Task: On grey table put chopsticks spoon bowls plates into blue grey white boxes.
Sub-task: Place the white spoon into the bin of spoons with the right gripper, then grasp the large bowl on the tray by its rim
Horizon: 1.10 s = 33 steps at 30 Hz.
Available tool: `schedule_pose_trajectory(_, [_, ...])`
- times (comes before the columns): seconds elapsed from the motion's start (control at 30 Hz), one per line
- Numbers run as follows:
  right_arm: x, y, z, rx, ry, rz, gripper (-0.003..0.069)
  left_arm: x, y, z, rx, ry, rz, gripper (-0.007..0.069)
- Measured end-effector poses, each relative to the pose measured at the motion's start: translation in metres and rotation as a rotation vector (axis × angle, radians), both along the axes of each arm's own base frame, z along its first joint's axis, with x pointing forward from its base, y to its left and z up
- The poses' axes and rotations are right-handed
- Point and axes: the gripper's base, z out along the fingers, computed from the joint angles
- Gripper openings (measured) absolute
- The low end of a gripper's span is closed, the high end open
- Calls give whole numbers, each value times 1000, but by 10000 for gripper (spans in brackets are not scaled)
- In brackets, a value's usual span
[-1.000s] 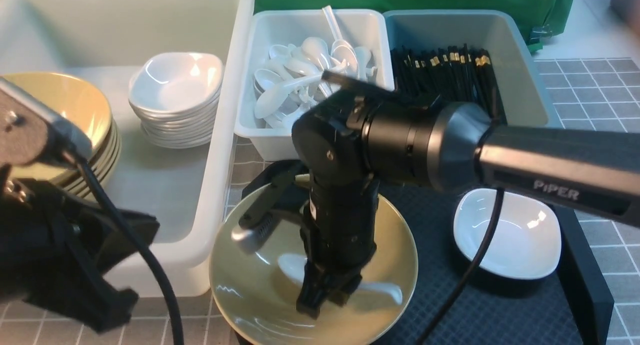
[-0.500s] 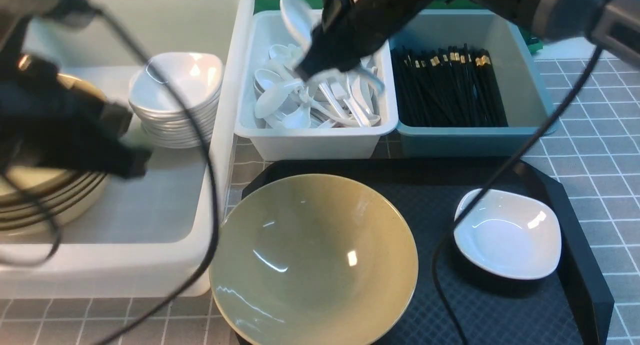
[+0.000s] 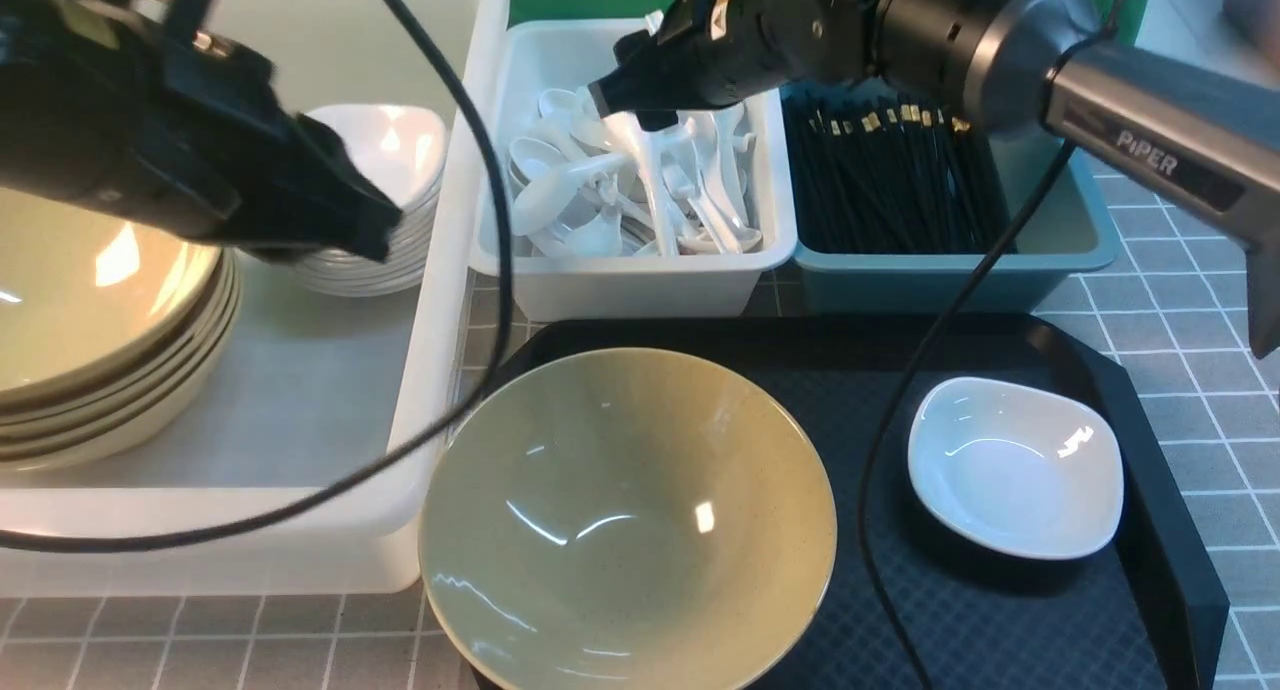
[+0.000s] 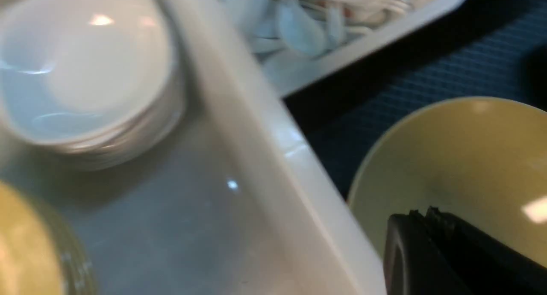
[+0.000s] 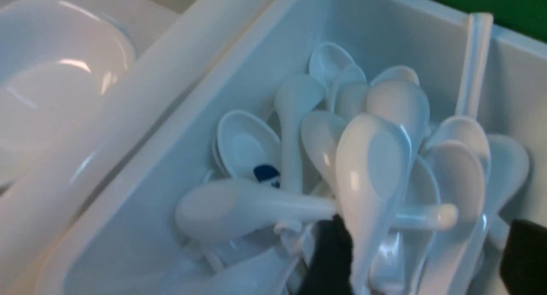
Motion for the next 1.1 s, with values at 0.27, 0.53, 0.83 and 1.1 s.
schedule_pose_trajectory(0.27, [-63,-25,80,-282,149,154,609,26,-13,13,-19,73,-53,55])
schedule_pose_trajectory(0.53, [-171,-29,123,-274,175,363,447,55,-69,-24,170,238,-279,372])
schedule_pose_trajectory(0.83, [-245,-59,96,-345,275,464,318,84,-117,-94,459,179,-393,528])
schedule_pose_trajectory(1.1, [-267,-81,88,-344,300,430,269,99,-128,-144,494,278,-405,459])
